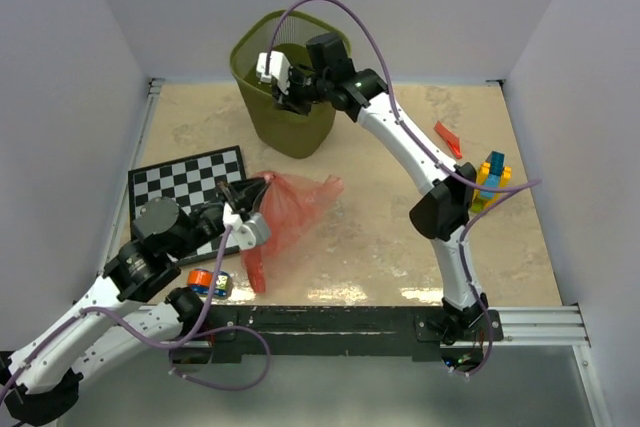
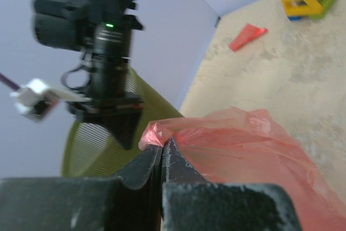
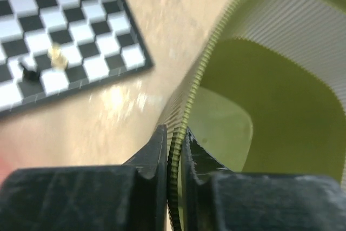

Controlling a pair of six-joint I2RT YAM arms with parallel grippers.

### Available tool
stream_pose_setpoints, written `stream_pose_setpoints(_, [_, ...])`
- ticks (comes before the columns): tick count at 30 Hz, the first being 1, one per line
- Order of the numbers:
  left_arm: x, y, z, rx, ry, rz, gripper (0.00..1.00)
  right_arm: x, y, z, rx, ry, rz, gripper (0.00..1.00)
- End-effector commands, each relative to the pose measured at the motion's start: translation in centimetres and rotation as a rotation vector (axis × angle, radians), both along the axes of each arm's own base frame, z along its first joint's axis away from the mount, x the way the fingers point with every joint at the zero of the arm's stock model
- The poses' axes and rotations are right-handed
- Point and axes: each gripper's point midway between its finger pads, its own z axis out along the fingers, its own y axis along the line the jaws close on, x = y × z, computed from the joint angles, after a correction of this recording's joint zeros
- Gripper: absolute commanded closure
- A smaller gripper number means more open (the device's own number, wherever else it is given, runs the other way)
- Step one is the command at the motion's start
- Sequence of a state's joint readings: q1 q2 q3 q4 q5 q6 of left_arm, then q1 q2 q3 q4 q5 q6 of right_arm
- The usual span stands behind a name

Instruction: Put the trash bags into the trash bin

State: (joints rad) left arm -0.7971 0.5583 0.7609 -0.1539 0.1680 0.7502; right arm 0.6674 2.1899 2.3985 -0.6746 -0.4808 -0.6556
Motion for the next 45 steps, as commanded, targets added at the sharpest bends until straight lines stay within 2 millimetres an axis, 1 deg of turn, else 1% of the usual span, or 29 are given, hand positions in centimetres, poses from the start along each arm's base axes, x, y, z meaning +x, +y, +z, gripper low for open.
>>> stream_pose_setpoints(1, [-0.4,1.9,15.3,-0.332,-0.264,0.052,1.0,-4.4,-3.3,9.3,0.059,-0.15,0.033,1.0])
stream_pose_setpoints(2, [-0.7,2.5,18.6,-0.391,-0.312,0.063,1.0,-5.1,-3.9,9.9,0.055,-0.168,0.041,1.0])
stream_pose_setpoints(3, [-0.9,3.0,21.1,-0.428,-0.347,0.071,1.0,-5.6,-4.4,10.5,0.054,-0.178,0.039,1.0])
stream_pose_setpoints(4, [-1.0,3.1,23.1,-0.444,-0.374,0.076,1.0,-6.2,-5.0,11.2,0.055,-0.19,0.038,1.0])
stream_pose_setpoints(7, [-1.7,3.4,28.0,-0.477,-0.479,0.07,1.0,-7.7,-6.3,12.1,0.047,-0.197,0.038,1.0])
stream_pose_setpoints(9, [-2.4,4.3,30.7,-0.516,-0.578,0.092,1.0,-8.9,-7.0,12.2,0.034,-0.188,0.057,1.0])
stream_pose_setpoints(11, [-3.1,5.4,33.1,-0.563,-0.671,0.121,1.0,-10.4,-7.6,11.6,0.012,-0.162,0.094,1.0])
stream_pose_setpoints(14, [-3.4,6.8,35.6,-0.635,-0.769,0.187,1.0,-13.2,-8.4,10.5,0.015,-0.104,0.156,1.0])
stream_pose_setpoints(16, [-3.3,7.3,36.8,-0.689,-0.8,0.214,1.0,-15.0,-8.8,10.1,0.045,-0.083,0.18,1.0])
stream_pose_setpoints(17, [-3.0,7.2,37.1,-0.709,-0.809,0.221,1.0,-15.9,-9.0,9.4,0.061,-0.041,0.186,1.0])
stream_pose_setpoints(18, [-3.0,7.2,37.6,-0.737,-0.825,0.221,1.0,-16.5,-9.1,9.7,0.092,-0.036,0.188,1.0])
stream_pose_setpoints(21, [-3.4,7.3,39.1,-0.831,-0.871,0.202,1.0,-18.2,-9.6,7.6,0.092,0.047,0.198,1.0])
stream_pose_setpoints(23, [-3.2,6.9,39.9,-0.879,-0.888,0.186,1.0,-19.1,-9.9,6.9,0.089,0.074,0.209,0.98])
stream_pose_setpoints(24, [-2.8,6.6,40.2,-0.902,-0.884,0.182,1.0,-19.4,-10.0,6.1,0.084,0.094,0.212,0.96])
stream_pose_setpoints(26, [-1.9,6.2,40.8,-0.941,-0.862,0.18,1.0,-19.9,-10.1,5.6,0.089,0.107,0.215,0.8])
stream_pose_setpoints(28, [-0.3,5.3,40.9,-0.975,-0.83,0.192,1.0,-20.0,-10.0,5.0,0.085,0.13,0.212,0.6])
stream_pose_setpoints(29, [0.4,5.0,41.0,-1.002,-0.817,0.195,1.0,-20.0,-10.0,5.4,0.09,0.135,0.206,0.52])
stream_pose_setpoints(30, [1.1,4.7,41.1,-1.023,-0.801,0.197,1.0,-20.2,-10.3,6.2,0.098,0.12,0.202,0.45])
stream_pose_setpoints(31, [1.7,4.3,41.3,-1.046,-0.779,0.191,1.0,-20.5,-10.6,7.2,0.109,0.099,0.199,0.41])
stream_pose_setpoints(33, [3.1,3.3,41.5,-1.08,-0.748,0.19,1.0,-21.6,-11.5,10.1,0.15,0.042,0.2,0.37])
stream_pose_setpoints(34, [3.6,3.1,41.7,-1.104,-0.743,0.19,1.0,-22.1,-12.1,11.7,0.181,0.016,0.183,0.34])
stream_pose_setpoints(36, [4.8,2.1,41.8,-1.128,-0.726,0.187,1.0,-23.3,-13.7,14.2,0.218,-0.029,0.148,0.3])
stream_pose_setpoints(37, [5.4,1.6,41.6,-1.132,-0.715,0.182,1.0,-23.5,-14.5,15.0,0.228,-0.042,0.113,0.27])
stream_pose_setpoints(39, [6.6,0.2,40.9,-1.13,-0.681,0.164,1.0,-23.5,-16.6,16.1,0.231,-0.08,0.012,0.24])
stream_pose_setpoints(41, [7.7,-0.9,39.7,-1.118,-0.635,0.153,1.0,-22.4,-19.1,15.9,0.215,-0.104,-0.155,0.2])
stream_pose_setpoints(42, [8.2,-1.6,38.7,-1.104,-0.609,0.149,1.0,-21.5,-20.7,15.8,0.21,-0.126,-0.258,0.18])
stream_pose_setpoints(43, [8.6,-1.8,37.8,-1.093,-0.59,0.153,1.0,-20.8,-22.4,16.0,0.218,-0.153,-0.357,0.16])
stream_pose_setpoints(44, [9.2,-2.2,36.4,-1.085,-0.551,0.159,1.0,-20.4,-24.2,17.0,0.252,-0.196,-0.441,0.12])
stream_pose_setpoints(45, [9.8,-2.5,34.9,-1.073,-0.507,0.171,1.0,-19.8,-25.8,17.3,0.264,-0.22,-0.523,0.1])
